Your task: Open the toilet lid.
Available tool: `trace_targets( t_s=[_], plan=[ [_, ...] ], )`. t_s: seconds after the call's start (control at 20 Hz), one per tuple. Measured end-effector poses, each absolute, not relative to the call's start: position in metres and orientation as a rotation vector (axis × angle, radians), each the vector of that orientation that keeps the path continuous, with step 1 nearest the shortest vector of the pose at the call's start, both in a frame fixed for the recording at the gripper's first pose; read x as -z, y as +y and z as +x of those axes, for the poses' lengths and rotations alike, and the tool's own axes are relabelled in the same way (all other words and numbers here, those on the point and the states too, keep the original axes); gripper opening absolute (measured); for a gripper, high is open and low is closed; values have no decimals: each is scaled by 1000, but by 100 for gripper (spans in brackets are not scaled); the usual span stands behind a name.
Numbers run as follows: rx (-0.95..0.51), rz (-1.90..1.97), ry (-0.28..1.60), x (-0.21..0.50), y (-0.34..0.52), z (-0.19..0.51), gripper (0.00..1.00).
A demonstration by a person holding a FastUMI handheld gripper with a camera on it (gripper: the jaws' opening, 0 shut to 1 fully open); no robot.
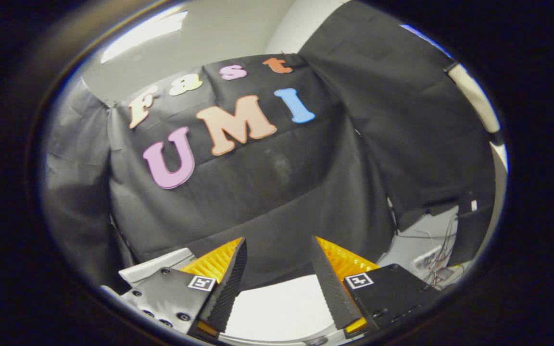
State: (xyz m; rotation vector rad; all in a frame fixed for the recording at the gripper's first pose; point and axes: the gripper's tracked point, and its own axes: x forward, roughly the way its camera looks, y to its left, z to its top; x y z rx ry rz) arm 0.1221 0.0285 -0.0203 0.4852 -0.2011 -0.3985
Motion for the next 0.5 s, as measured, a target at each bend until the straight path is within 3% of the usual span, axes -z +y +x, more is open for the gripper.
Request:
trace_targets(
  t_s=[0.2,0.5],
  plan=[
    [519,630,-178,68,32,121,82],
    [590,844,-88,148,65,117,83]
  ],
)
